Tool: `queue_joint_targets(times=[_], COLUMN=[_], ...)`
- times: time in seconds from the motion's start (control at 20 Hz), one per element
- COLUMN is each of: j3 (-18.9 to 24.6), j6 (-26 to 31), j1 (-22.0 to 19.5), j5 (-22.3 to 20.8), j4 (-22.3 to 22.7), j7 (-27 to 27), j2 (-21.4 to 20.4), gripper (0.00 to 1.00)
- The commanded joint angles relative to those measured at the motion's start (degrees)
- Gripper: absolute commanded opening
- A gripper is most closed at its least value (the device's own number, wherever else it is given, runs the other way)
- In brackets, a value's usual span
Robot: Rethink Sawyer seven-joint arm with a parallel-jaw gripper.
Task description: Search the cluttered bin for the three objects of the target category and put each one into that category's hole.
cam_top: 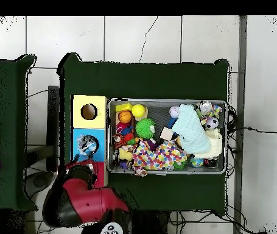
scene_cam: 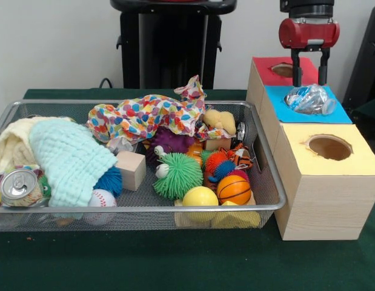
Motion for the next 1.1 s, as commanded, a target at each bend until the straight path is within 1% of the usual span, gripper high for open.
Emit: queue_joint_targets(times=[0.05,0.35,0.4,0.55,0.6,0.7,1.1], j3=[3.7,6.1,6.6,7.6,8.2,8.5,7.2], j6=[2.6,6.9,7.4,8.5,8.4,8.3,6.9], j1=[-4.7,-5.9,-6.1,-6.8,-7.4,-7.7,-6.9], j5=[-1.5,0.7,0.8,0.7,1.3,1.3,0.7], j4=[-3.0,-0.8,-0.4,-0.1,0.1,0.2,-0.3], j7=[8.8,10.1,10.0,9.8,10.7,10.7,9.9], j2=[0.3,-3.5,-3.8,-4.3,-4.3,-4.2,-3.3], gripper=[1.00,1.00,0.00,0.00,0.00,0.00,0.00])
